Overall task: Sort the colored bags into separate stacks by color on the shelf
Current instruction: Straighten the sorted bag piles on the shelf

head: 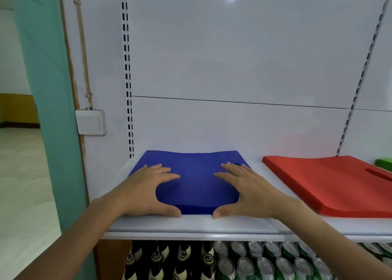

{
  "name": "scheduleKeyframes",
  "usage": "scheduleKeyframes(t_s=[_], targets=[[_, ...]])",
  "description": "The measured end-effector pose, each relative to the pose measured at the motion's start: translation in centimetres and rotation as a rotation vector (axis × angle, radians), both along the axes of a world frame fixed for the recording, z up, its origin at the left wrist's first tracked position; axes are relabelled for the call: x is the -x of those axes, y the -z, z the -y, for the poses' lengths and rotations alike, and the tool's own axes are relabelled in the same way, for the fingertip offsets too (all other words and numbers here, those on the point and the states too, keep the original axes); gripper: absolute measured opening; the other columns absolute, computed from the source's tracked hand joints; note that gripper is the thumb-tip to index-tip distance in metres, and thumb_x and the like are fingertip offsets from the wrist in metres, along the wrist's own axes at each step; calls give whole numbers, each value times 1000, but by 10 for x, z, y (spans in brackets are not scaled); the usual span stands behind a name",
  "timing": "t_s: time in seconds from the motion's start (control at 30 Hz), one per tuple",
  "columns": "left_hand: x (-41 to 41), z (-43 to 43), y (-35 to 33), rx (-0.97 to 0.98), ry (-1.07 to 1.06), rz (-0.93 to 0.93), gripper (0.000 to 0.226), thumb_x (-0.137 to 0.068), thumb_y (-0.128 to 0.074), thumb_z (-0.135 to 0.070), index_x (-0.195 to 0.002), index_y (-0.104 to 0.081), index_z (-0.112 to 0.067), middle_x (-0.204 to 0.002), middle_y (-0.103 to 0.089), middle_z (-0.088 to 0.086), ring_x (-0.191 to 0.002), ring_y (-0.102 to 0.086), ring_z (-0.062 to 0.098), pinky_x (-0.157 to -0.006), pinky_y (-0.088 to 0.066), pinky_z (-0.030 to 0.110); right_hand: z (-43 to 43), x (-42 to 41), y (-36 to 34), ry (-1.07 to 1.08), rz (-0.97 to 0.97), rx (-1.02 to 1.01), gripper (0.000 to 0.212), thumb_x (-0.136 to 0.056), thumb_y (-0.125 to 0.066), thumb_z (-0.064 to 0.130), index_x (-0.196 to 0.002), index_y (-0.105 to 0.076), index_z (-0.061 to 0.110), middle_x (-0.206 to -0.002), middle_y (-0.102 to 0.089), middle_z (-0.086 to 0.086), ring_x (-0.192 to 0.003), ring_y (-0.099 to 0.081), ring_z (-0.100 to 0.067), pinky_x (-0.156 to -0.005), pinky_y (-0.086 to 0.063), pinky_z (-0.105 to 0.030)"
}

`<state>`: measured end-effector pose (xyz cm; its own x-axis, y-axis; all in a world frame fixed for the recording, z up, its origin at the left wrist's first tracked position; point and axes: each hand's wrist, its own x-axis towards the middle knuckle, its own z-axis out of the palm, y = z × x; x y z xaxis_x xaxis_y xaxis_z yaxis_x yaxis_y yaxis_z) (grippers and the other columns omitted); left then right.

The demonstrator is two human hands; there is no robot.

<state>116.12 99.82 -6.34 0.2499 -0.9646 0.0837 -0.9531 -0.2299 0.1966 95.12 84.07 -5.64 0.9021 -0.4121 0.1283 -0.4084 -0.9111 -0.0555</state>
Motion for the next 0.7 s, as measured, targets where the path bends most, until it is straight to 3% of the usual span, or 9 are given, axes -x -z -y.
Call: scheduleKeyframes(t_s=[0.17, 0.33, 0.5, 0.63, 0.7], targets=[[15, -4, 0, -4, 27, 9, 115, -38, -31, -96, -142, -17, -48, -153, -9, -21, -140, 0, -4, -112, 3, 21, -4, 10, 1, -8, 22, -11, 117, -47, -29, 88, -149, -15, 33, -158, -3, 8, -145, 2, -8, -117, 2, -27], [53, 12, -12, 89, 69, -106, 101, -49, -34, -84, -142, -17, -48, -151, -11, -26, -124, 0, -16, -111, -7, 20, 14, 45, -14, 60, 98, -110, 106, -52, -41, 84, -146, -19, 40, -156, -4, 17, -143, -5, -4, -115, -10, -26], [89, 40, -9, 77, 149, -26, 97, -52, -38, -81, -141, -16, -49, -152, -11, -24, -137, -3, -7, -111, -7, 20, 44, 97, -14, 119, 4, -91, 108, -53, -53, 81, -146, -15, 42, -157, -6, 16, -143, -4, -4, -115, -5, -29], [113, 59, -5, 74, 215, -91, 100, -48, -44, -79, -140, -18, -50, -150, -14, -26, -123, -3, -16, -111, -10, 21, 73, 139, -10, 190, -35, -117, 99, -67, -72, 60, -146, -14, 44, -156, -3, 17, -143, -7, -5, -115, -11, -30], [120, 64, -7, 82, 213, -110, 101, -46, -46, -78, -139, -21, -50, -149, -16, -26, -122, -5, -17, -109, -13, 19, 83, 152, -10, 192, -61, -117, 93, -75, -72, 45, -147, -13, 42, -156, -2, 17, -143, -8, -6, -114, -13, -27]])
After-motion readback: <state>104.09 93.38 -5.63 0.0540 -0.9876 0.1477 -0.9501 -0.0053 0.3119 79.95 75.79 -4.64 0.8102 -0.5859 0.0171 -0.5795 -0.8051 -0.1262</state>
